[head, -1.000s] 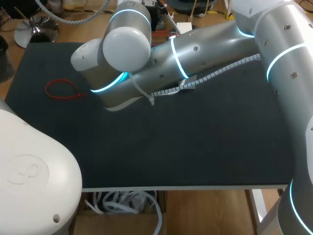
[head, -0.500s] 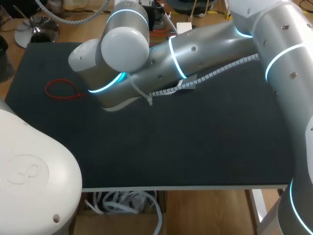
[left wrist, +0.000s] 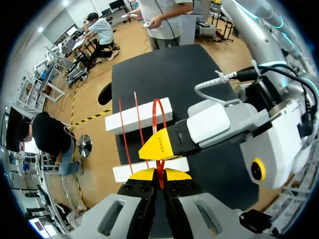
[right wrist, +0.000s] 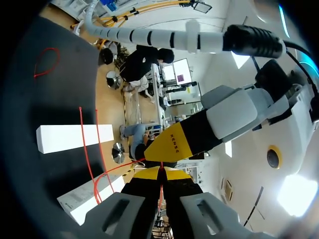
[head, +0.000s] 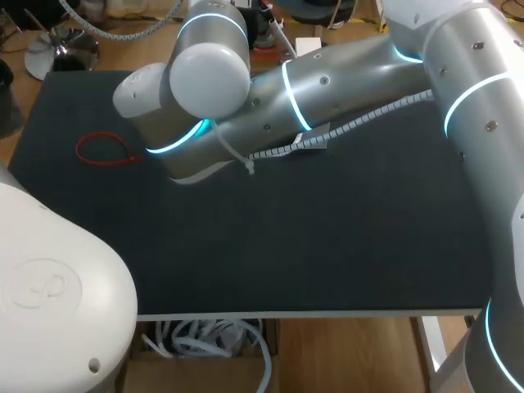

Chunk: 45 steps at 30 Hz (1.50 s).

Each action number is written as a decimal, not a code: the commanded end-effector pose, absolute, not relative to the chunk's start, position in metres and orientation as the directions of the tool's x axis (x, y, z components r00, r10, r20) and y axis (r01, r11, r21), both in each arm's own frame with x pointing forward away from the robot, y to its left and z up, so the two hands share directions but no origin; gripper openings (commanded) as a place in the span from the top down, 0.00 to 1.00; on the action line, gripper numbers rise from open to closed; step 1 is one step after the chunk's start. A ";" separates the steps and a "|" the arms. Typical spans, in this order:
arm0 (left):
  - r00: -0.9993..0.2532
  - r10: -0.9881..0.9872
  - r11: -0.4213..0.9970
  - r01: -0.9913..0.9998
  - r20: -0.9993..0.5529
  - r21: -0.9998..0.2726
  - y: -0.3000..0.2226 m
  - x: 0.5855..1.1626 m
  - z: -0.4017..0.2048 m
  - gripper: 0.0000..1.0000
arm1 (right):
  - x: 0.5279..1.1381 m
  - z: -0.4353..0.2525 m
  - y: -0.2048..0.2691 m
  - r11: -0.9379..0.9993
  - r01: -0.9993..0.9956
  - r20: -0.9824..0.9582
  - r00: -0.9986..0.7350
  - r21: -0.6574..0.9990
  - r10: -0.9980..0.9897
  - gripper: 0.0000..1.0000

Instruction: Grab the tape and strap the tape.

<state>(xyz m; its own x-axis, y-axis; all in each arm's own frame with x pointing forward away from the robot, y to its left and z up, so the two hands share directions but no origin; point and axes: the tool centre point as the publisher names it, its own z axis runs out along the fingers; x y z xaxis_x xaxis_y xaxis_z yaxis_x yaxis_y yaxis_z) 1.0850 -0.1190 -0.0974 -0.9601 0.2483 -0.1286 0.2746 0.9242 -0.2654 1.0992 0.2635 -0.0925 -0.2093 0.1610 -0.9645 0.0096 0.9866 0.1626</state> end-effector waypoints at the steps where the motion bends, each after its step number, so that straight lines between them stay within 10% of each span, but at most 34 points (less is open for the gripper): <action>1: -0.960 0.249 0.925 0.274 -0.125 -0.263 -0.120 1.085 -0.096 1.00 | 1.100 -0.091 0.265 0.987 0.007 -0.964 -0.214 0.161 0.159 1.00; 45: -0.960 0.249 0.925 0.274 -0.125 -0.263 -0.120 1.085 -0.096 1.00 | 1.099 -0.093 0.269 0.984 -0.018 -0.958 -0.231 0.177 0.168 1.00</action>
